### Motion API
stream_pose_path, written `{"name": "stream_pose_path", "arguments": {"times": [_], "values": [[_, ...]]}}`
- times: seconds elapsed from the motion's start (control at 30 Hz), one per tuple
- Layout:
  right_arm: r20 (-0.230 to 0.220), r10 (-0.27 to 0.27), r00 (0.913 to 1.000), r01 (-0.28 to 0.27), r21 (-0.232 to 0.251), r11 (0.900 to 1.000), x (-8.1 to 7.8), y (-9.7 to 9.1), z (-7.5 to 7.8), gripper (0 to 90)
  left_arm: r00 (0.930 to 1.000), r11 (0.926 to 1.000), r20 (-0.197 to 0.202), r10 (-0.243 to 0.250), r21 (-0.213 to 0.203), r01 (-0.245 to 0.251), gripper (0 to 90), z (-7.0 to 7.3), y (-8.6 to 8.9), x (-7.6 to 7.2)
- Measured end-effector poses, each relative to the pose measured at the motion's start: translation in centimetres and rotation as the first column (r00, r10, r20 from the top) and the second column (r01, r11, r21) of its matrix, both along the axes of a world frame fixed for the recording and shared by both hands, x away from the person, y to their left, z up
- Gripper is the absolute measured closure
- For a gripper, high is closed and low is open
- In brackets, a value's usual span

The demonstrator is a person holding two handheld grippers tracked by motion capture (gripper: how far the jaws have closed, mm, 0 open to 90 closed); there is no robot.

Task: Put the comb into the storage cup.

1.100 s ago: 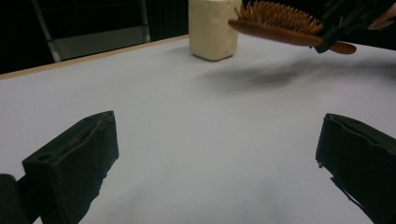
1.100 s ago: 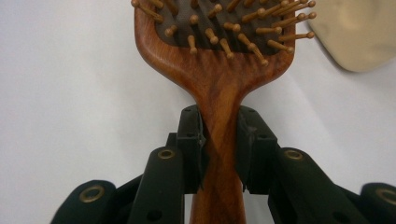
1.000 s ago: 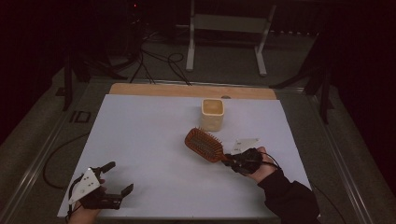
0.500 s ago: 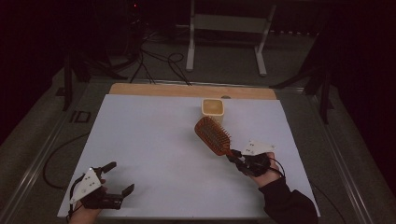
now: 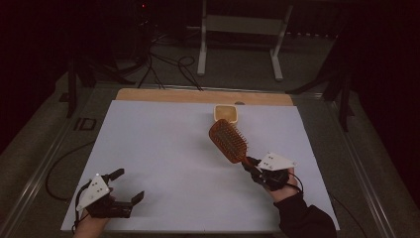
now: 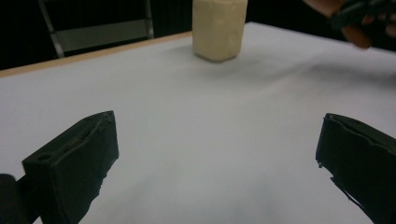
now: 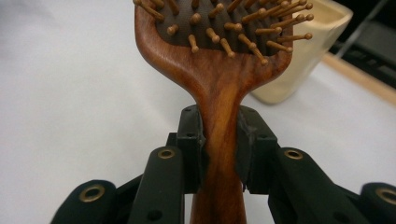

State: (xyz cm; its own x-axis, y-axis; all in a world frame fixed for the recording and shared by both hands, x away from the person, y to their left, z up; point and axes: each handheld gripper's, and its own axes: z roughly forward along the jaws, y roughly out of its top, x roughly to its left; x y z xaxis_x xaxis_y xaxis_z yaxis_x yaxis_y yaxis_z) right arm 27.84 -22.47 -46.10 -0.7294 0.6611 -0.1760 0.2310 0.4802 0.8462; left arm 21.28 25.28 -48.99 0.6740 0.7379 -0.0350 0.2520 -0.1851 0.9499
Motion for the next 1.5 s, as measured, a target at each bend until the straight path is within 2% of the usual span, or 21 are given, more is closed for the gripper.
{"name": "stream_pose_path", "arguments": {"times": [0.03,0.1,0.23,0.27,0.33,0.37,0.47,0.53,0.57,0.63,0.67,0.73,0.77,0.83,0.87,1.1,1.17,1.2,1.23,1.37,1.5], "values": [[-0.009,0.007,0.9999,-0.007,0.002,1.0000,0.0,0.0,0.1,73.2,0.9999,1.0000,-0.009,0.005,0.001,-0.005,0.0,0.5,-0.1,0.2],[0.011,-0.005,0.9999,0.005,-0.009,0.9999,-0.1,0.1,0.1,73.2,0.9999,0.9999,-0.010,-0.009,-0.012,0.009,0.0,1.4,-0.4,0.5],[0.011,0.005,0.9999,-0.005,-0.010,0.9999,-0.1,0.2,0.1,73.2,0.9998,0.9999,-0.009,-0.015,-0.005,0.015,0.0,3.4,-1.4,1.2],[0.028,-0.001,0.9996,0.001,-0.019,0.9998,-0.2,0.3,0.1,73.2,0.9997,0.9997,-0.012,-0.022,-0.011,0.021,0.0,3.9,-1.6,1.4],[0.018,0.007,0.9998,-0.007,-0.010,0.9999,-0.2,0.3,0.2,73.2,0.9995,0.9991,-0.020,-0.024,-0.035,0.023,0.0,4.7,-2.0,1.9],[0.028,0.000,0.9996,0.000,-0.006,1.0000,-0.3,0.4,0.1,73.2,0.9993,0.9986,-0.020,-0.031,-0.045,0.030,0.0,5.2,-2.3,2.1],[0.029,0.005,0.9996,-0.005,-0.004,1.0000,-0.3,0.4,0.2,73.2,0.9990,0.9979,-0.022,-0.038,-0.053,0.037,0.0,6.1,-2.9,2.7],[0.021,0.007,0.9997,-0.007,0.005,1.0000,-0.2,0.4,0.3,73.2,0.9987,0.9979,-0.022,-0.045,-0.048,0.044,0.0,6.8,-3.5,3.1],[0.032,-0.002,0.9995,0.002,0.002,1.0000,-0.3,0.4,0.3,73.3,0.9987,0.9983,-0.025,-0.043,-0.041,0.042,0.0,7.1,-3.9,3.3],[0.027,0.007,0.9996,-0.007,0.006,1.0000,-0.3,0.4,0.4,73.2,0.9968,0.9962,-0.039,-0.069,-0.056,0.067,0.0,7.8,-4.5,3.8],[0.040,0.000,0.9992,0.000,-0.001,1.0000,-0.3,0.4,0.4,73.3,0.9956,0.9956,-0.051,-0.078,-0.056,0.075,0.0,8.0,-4.9,4.0],[0.033,0.008,0.9994,-0.007,-0.005,1.0000,-0.3,0.5,0.4,73.3,0.9952,0.9956,-0.048,-0.085,-0.044,0.083,0.0,8.5,-5.8,4.3],[0.044,-0.001,0.9990,0.002,-0.008,1.0000,-0.4,0.6,0.3,73.3,0.9954,0.9957,-0.046,-0.083,-0.043,0.081,0.0,8.7,-6.3,4.5],[0.031,0.005,0.9995,-0.005,-0.006,1.0000,-0.3,0.6,0.3,73.3,0.9954,0.9954,-0.053,-0.080,-0.056,0.077,0.0,9.2,-7.1,4.8],[0.044,0.000,0.9990,0.000,-0.012,0.9999,-0.3,0.7,0.3,73.3,0.9957,0.9959,-0.056,-0.073,-0.057,0.070,0.0,9.5,-7.6,5.0],[0.033,0.002,0.9994,-0.002,0.005,1.0000,-0.3,0.8,0.4,73.3,0.9937,0.9943,-0.082,-0.076,-0.081,0.069,0.0,10.9,-10.7,6.4],[0.045,-0.003,0.9990,0.003,-0.002,1.0000,-0.3,0.9,0.4,73.3,0.9934,0.9943,-0.084,-0.079,-0.079,0.072,0.0,11.2,-11.6,6.8],[0.034,0.002,0.9994,-0.002,0.005,1.0000,-0.3,0.9,0.5,73.3,0.9931,0.9940,-0.084,-0.082,-0.080,0.075,0.0,11.4,-12.1,7.0],[0.047,-0.002,0.9989,0.002,-0.002,1.0000,-0.3,0.9,0.4,73.3,0.9925,0.9933,-0.084,-0.088,-0.082,0.081,0.0,11.5,-12.5,7.1],[0.039,-0.001,0.9992,0.001,-0.001,1.0000,-0.3,0.9,0.5,73.3,0.9895,0.9913,-0.091,-0.112,-0.080,0.104,0.0,11.9,-14.2,7.8],[0.048,-0.002,0.9989,0.002,-0.009,1.0000,-0.4,1.1,0.4,73.3,0.9849,0.9883,-0.121,-0.123,-0.104,0.111,0.0,11.8,-15.7,8.7]]}}
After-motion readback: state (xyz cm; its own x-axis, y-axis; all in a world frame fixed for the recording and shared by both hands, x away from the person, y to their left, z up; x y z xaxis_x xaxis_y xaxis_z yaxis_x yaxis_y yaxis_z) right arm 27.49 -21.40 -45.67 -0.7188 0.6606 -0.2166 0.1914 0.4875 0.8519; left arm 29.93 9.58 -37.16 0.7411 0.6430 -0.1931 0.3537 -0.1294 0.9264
